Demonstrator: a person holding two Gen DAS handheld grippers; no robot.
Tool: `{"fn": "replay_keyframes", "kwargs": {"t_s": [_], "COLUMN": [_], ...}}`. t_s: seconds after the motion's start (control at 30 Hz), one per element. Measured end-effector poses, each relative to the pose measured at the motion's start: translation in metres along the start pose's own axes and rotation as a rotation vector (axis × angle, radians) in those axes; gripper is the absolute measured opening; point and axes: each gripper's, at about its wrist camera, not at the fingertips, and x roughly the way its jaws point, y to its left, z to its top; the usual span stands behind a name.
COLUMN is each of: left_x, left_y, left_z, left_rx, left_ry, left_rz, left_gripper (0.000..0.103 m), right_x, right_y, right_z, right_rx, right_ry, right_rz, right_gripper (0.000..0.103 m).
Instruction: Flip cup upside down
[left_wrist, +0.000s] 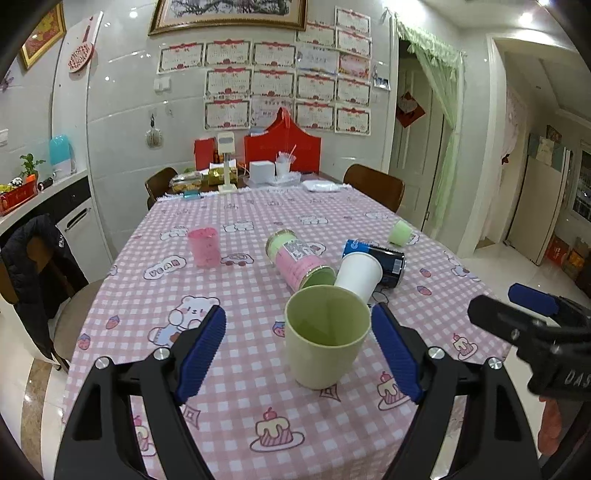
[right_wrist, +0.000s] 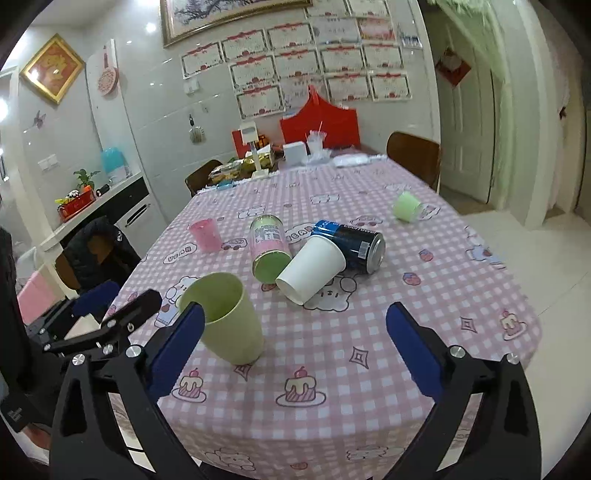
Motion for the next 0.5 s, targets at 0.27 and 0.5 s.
{"fn": "replay_keyframes", "kwargs": {"t_s": [0.27, 0.5], "left_x": [-0.037, -0.064], "left_y": [0.002, 0.004], "left_z": [-0.006, -0.010], "left_rx": [0.012, 0.008], "left_ry": [-0.032, -0.075], "left_rz": [0.004, 0.006], "left_gripper": [0.080, 0.080], "right_x": [-0.031, -0.047], "right_y": [0.018, 0.027], "right_z": [-0.016, -0.020], "right_rx": [-0.023, -0.031], "right_ry": [-0.059, -0.094], "right_rz": [-0.029, -0.022], "right_gripper": [0.095, 0.095]}}
